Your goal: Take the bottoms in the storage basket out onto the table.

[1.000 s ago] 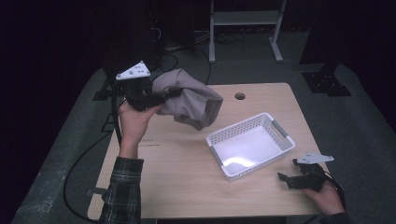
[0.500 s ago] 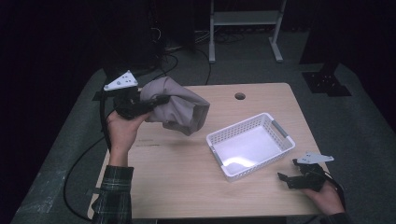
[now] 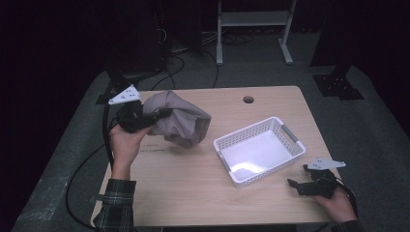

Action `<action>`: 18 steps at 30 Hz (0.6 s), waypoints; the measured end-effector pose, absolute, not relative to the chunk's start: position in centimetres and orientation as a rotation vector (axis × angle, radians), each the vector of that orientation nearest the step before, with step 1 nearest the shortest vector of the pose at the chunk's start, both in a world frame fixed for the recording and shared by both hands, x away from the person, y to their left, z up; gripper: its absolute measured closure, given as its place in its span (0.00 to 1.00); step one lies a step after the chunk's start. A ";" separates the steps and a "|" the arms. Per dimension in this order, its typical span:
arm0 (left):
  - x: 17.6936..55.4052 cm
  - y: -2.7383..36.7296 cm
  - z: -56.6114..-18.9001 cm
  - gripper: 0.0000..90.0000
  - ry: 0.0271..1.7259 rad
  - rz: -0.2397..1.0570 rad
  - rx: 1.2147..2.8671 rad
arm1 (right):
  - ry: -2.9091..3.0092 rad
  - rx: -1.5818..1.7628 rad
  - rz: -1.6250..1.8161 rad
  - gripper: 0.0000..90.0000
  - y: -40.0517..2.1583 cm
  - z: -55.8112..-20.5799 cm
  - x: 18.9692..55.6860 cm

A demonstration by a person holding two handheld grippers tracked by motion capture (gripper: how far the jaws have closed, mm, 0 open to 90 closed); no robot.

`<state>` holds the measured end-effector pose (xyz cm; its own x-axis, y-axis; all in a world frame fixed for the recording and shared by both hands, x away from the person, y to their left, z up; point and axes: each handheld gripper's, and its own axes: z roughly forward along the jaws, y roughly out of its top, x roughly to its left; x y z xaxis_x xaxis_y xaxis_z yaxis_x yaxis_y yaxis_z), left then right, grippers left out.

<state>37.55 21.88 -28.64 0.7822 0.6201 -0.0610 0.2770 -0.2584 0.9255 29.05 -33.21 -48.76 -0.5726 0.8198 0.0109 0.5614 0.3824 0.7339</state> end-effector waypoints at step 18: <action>38.0 22.1 -33.5 0.86 0.787 0.353 1.942 | 2.292 1.205 1.010 0.13 -33.2 -48.8 29.0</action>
<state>38.05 22.09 -33.48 0.7485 0.6579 -0.0830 0.3754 -0.3171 0.8709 29.03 -33.19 -48.76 -0.5714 0.8206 0.0127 0.5629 0.3806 0.7337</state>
